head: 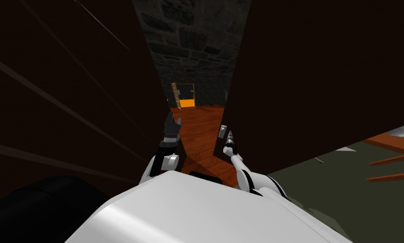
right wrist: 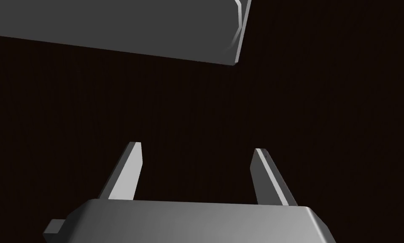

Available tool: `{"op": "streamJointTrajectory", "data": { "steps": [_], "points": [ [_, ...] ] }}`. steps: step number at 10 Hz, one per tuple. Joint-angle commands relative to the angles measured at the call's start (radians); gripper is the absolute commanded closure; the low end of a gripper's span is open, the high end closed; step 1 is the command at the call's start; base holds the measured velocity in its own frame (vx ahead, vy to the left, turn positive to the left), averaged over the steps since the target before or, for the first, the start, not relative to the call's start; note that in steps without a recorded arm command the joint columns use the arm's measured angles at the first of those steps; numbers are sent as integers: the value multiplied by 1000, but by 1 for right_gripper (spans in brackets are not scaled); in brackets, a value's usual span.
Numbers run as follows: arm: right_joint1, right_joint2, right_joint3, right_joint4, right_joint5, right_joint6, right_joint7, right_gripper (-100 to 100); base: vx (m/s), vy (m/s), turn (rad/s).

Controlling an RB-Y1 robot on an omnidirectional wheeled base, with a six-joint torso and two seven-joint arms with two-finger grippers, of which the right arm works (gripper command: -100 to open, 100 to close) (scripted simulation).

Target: Push the door open

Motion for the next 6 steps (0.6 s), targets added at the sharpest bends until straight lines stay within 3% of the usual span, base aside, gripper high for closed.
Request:
{"op": "streamJointTrajectory", "data": {
  "steps": [1, 6],
  "points": [
    [-16, -4, 2, 29, -29, -22, 17, -100, -157, 11, 104],
    [-55, 18, 4, 91, -133, -78, 85, -100, -148, -6, 125]
  ]
}}
